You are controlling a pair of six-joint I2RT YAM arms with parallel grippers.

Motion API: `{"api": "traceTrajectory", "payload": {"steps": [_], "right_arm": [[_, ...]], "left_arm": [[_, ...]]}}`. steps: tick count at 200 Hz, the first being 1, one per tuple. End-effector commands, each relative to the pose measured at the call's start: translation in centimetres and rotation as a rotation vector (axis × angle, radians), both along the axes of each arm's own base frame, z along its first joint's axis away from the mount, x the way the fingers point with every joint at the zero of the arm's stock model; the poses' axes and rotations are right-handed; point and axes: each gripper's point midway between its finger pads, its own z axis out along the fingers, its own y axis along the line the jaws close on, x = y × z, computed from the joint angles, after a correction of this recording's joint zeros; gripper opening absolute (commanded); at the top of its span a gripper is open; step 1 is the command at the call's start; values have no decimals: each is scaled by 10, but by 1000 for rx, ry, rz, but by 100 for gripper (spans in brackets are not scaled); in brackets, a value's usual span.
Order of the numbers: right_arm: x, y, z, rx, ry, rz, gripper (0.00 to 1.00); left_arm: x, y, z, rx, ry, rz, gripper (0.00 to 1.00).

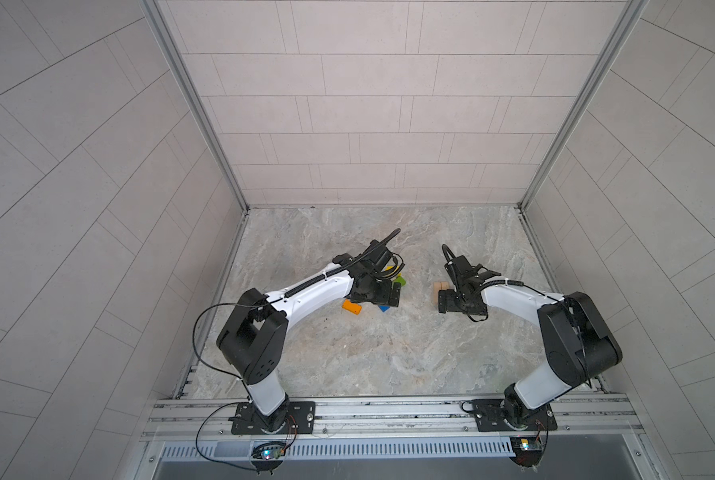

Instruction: Build the wood block tower

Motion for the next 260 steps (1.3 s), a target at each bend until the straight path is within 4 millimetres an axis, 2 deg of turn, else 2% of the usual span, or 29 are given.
{"api": "traceTrajectory", "payload": {"steps": [1, 43, 76, 112, 142, 177, 201, 260], "right_arm": [[0, 0, 15, 1, -21, -1, 98], [1, 4, 41, 30, -68, 7, 97], [4, 11, 66, 55, -109, 63, 97], [14, 38, 86, 98, -138, 189, 96], [24, 71, 98, 99, -159, 302, 96], [31, 114, 101, 95, -151, 444, 96], [36, 140, 102, 74, -144, 533, 95], [46, 191, 77, 152, -72, 641, 91]], "left_arm": [[-2, 1, 7, -6, -7, -12, 100], [0, 13, 16, 22, -20, -10, 100], [6, 34, 37, 11, -43, 11, 100], [12, 60, 58, 24, -65, 31, 100], [10, 85, 63, 47, -55, 46, 100], [5, 115, 60, 60, -50, 81, 100], [0, 126, 55, 62, -45, 74, 100], [-3, 141, 41, 23, -45, 118, 100]]}}
